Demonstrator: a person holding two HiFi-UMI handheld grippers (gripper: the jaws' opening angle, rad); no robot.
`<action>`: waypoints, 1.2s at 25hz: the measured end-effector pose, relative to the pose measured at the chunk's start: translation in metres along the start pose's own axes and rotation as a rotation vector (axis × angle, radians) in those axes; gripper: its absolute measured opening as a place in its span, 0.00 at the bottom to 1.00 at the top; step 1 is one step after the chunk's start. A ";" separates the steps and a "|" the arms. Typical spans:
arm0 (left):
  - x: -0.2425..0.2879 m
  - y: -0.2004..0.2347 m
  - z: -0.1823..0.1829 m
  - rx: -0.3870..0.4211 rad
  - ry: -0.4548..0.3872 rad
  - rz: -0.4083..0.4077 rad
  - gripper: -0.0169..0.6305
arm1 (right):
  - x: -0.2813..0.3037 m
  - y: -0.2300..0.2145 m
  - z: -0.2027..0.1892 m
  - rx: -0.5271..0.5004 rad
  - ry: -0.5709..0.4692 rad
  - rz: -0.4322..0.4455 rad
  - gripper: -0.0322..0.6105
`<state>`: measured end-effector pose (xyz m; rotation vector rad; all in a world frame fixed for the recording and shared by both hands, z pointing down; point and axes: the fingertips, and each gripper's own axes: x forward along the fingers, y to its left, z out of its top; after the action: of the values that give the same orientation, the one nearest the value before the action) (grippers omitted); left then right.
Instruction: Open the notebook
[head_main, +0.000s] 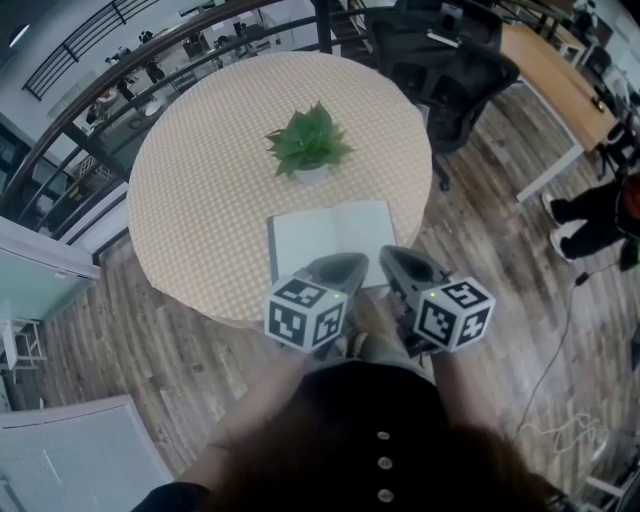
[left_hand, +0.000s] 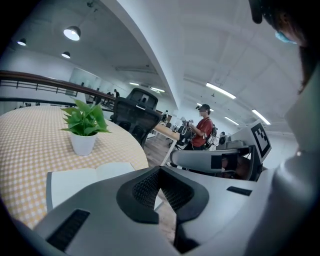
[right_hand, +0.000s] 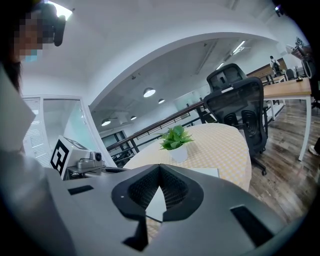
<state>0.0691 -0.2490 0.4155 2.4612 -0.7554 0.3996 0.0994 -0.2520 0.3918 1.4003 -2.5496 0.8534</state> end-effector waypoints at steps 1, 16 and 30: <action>0.000 0.002 -0.002 -0.008 0.004 0.002 0.04 | -0.001 -0.001 -0.001 0.000 0.002 -0.004 0.07; 0.003 -0.002 -0.009 -0.067 0.005 -0.013 0.04 | -0.002 -0.005 -0.010 0.002 0.031 -0.007 0.07; 0.009 0.000 -0.009 -0.079 0.002 -0.004 0.04 | -0.004 -0.009 -0.014 -0.004 0.049 0.003 0.07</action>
<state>0.0756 -0.2477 0.4263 2.3880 -0.7509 0.3638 0.1070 -0.2453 0.4057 1.3572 -2.5166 0.8711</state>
